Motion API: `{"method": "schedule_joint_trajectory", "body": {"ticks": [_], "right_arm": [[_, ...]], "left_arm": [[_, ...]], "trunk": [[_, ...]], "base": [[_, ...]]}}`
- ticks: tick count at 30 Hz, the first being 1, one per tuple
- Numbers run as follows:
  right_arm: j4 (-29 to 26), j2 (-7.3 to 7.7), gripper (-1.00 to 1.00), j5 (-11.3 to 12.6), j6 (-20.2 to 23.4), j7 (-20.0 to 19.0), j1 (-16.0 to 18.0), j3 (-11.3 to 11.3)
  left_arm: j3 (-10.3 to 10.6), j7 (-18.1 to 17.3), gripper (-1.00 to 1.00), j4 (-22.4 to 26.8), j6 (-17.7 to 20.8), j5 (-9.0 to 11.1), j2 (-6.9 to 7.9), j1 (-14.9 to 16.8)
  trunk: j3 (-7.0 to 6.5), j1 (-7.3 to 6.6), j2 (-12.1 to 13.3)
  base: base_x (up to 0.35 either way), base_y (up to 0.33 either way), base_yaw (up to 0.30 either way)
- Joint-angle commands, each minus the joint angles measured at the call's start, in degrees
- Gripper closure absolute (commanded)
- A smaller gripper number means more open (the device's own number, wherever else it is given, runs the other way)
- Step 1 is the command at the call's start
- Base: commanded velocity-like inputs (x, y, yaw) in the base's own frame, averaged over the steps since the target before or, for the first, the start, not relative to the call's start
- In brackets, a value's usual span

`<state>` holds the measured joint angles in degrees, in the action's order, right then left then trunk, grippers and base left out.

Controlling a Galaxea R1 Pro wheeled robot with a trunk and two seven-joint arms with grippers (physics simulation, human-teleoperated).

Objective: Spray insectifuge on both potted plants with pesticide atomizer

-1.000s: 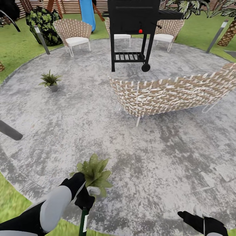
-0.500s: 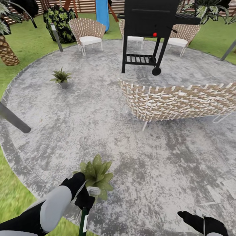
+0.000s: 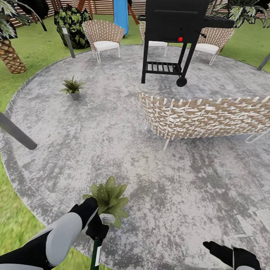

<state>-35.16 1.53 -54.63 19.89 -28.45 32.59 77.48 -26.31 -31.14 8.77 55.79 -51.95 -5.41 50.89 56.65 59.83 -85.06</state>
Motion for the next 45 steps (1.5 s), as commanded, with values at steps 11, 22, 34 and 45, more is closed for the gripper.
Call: {"method": "schedule_joint_trajectory", "body": {"ticks": [11,22,34,45], "right_arm": [[-0.26,-0.04,-1.0,-0.31,8.9,-0.64,0.1,-14.15],[-0.26,0.05,-1.0,-0.3,9.46,-0.6,0.09,-14.32],[-0.17,0.04,-1.0,-0.3,9.46,-0.56,0.1,-14.37],[-0.15,0.02,-1.0,-0.3,9.46,-0.47,0.1,-14.37]], "left_arm": [[-0.32,-0.5,1.0,0.02,0.12,-0.7,-0.04,0.0],[-0.32,-0.46,1.0,0.02,0.11,-0.7,-0.04,0.0],[-0.32,-0.48,1.0,0.02,0.11,-0.7,-0.12,0.0],[-0.32,-0.5,1.0,0.03,0.11,-0.65,-0.13,0.0]], "trunk": [[0.14,0.0,-0.02],[0.38,0.0,-0.02],[0.63,0.0,-0.02],[0.84,0.0,-0.02]], "base": [[0.0,-0.001,0.105],[0.0,0.0,0.24],[0.0,0.0,0.241],[0.0,-0.14,0.22]]}}
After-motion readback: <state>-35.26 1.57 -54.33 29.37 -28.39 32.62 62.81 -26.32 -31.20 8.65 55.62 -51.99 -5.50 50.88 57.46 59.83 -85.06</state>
